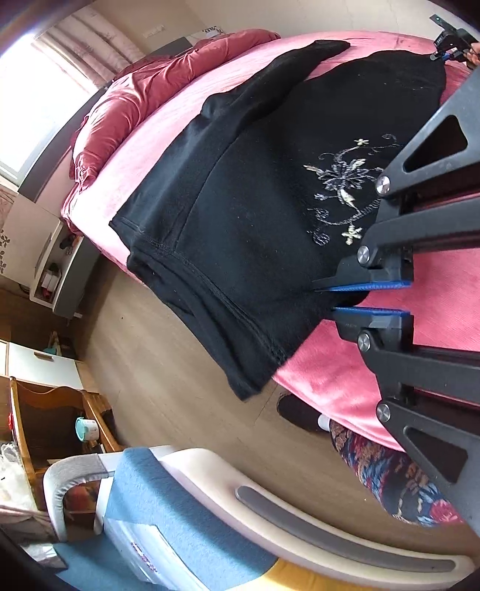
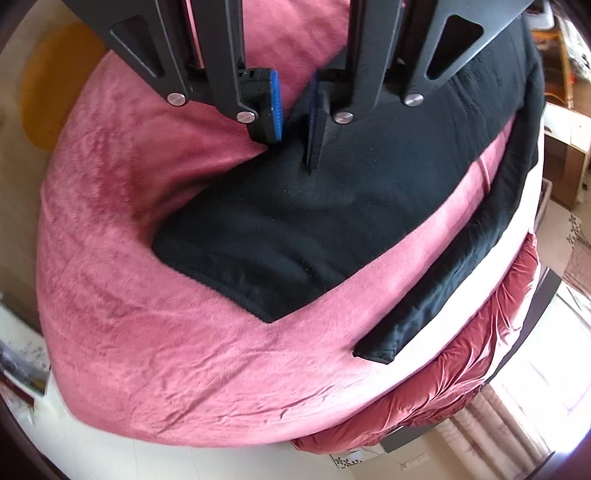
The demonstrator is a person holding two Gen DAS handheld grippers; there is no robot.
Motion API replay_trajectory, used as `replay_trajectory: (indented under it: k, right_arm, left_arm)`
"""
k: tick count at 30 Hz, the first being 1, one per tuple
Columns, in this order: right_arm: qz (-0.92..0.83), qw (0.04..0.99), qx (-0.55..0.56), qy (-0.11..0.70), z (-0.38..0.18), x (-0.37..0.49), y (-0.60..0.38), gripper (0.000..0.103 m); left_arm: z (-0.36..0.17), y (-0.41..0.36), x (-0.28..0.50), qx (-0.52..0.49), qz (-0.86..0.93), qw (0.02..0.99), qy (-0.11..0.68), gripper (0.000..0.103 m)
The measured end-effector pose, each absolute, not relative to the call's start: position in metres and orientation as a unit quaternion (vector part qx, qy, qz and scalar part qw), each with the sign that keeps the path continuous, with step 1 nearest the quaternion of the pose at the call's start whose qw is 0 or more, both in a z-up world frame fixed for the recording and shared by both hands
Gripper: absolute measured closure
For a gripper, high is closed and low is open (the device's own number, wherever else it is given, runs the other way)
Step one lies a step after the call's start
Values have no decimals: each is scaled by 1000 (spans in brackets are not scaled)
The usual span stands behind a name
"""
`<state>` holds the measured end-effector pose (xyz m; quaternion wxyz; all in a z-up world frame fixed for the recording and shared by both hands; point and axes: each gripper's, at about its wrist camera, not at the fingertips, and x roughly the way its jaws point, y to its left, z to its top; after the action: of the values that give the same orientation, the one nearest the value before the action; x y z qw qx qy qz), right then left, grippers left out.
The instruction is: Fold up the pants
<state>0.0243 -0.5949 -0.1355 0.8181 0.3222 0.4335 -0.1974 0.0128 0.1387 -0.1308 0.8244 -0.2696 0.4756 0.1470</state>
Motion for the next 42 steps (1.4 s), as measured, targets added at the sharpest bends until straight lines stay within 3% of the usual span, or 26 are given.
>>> replay_trajectory:
  k: [15, 20, 22, 24, 26, 34, 42]
  right_arm:
    - [-224, 806, 292, 463, -149, -19, -610, 93]
    - [-232, 806, 258, 479, -146, -12, -602, 91]
    - [-231, 810, 256, 474, -139, -11, -601, 79]
    - [-239, 814, 248, 469, -130, -12, -600, 54]
    - [-246, 824, 235, 453, -117, -14, -597, 48]
    - [-182, 867, 178, 429, -79, 12, -534, 44]
    - [-16, 878, 86, 471, -89, 56, -387, 38]
  left_arm:
    - [-134, 127, -21, -244, 155, 811, 509, 95]
    - [-129, 128, -12, -222, 159, 805, 526, 79]
    - [-119, 133, -14, -215, 171, 804, 527, 78]
    - [-111, 137, -20, -199, 191, 808, 521, 78]
    - [-99, 145, -24, -190, 208, 815, 506, 78]
    - [-71, 155, 3, -205, 191, 836, 471, 78]
    - [-67, 125, 47, -168, 134, 857, 469, 72]
